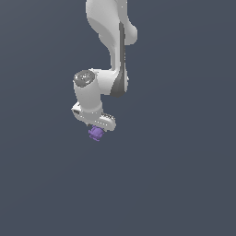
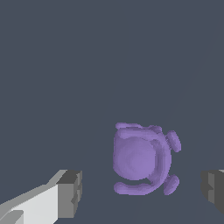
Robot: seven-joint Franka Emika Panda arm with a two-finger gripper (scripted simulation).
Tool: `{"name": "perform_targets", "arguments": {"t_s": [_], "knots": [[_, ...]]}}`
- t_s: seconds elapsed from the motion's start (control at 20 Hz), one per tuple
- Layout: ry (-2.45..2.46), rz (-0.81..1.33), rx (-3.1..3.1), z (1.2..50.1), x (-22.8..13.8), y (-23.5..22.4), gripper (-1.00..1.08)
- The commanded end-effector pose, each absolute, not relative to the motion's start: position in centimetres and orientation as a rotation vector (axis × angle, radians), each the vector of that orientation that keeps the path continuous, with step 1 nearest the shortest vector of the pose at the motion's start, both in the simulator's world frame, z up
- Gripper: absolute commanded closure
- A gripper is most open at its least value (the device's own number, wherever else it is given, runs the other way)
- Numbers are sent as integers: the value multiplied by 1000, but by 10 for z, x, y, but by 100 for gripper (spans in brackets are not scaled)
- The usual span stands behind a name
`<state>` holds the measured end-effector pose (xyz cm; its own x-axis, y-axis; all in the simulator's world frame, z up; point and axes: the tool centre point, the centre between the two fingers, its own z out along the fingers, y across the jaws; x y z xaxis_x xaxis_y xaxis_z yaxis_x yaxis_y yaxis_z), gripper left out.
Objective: Pick up the object and move it to a goal position.
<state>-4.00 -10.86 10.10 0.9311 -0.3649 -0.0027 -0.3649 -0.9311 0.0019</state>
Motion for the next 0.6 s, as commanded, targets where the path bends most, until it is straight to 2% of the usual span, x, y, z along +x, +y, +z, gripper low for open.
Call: {"name": "perform_targets", "arguments": {"t_s": [0.0, 0.55], "knots": [[-644, -1, 3075, 94, -45, -117, -92], [-670, -2, 3069, 79, -47, -121, -92]]}}
